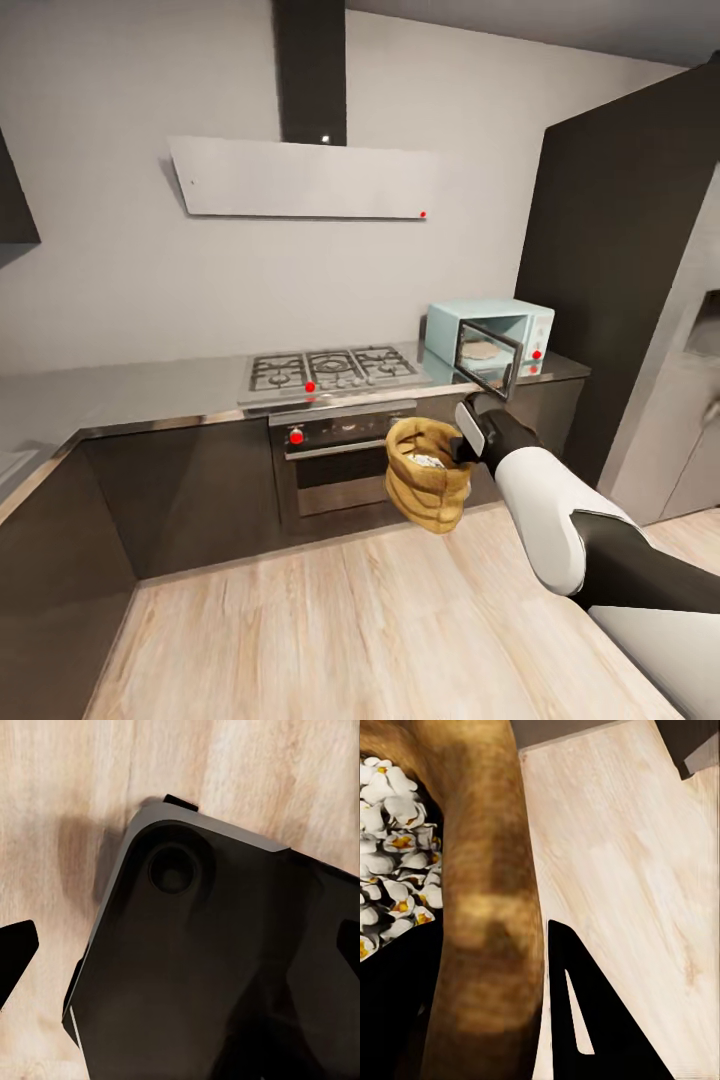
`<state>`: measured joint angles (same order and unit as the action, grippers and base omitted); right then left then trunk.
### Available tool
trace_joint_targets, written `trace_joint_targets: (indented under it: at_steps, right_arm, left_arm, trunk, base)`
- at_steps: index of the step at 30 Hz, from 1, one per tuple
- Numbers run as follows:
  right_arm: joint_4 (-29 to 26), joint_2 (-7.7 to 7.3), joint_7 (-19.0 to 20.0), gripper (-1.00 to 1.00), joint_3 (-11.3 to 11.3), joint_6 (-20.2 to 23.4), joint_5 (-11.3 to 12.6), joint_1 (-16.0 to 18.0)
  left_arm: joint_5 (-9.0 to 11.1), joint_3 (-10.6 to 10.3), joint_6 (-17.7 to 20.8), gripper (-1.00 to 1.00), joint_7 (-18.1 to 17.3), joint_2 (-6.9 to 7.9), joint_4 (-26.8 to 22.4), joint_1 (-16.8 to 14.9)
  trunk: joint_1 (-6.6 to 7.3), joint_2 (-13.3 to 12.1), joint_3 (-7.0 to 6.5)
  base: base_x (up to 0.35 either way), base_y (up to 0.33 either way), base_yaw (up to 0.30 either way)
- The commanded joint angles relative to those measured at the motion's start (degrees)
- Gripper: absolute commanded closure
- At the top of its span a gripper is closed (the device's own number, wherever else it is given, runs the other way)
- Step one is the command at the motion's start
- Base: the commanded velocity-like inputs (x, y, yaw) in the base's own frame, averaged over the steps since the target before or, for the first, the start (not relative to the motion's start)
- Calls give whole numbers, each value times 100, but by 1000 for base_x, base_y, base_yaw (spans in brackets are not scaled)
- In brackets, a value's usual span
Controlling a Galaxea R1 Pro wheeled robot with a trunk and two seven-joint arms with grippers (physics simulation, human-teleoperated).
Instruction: In the kitchen, take the popcorn bag from the countertop, put it into the microwave, and heat it until the popcorn is cooked so the cooked popcorn ends up inside the bag.
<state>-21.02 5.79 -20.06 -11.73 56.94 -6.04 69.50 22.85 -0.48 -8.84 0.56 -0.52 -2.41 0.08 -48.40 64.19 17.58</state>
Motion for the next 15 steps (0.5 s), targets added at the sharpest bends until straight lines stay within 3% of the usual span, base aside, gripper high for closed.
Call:
trace_joint_targets:
  at_steps: [1,15]
  right_arm:
    - [-6,5,11,100,-48,19,-56,5]
    - [-1,9,11,100,-48,10,-56,3]
  left_arm:
    - [25,-6,-13,-100,6,-1,-5,1]
    - [25,-8,-13,-100,6,-1,-5,1]
  trunk:
    - [0,4,7]
    - [0,4,7]
  base:
    - [0,0,-296]
    - [0,0,-296]
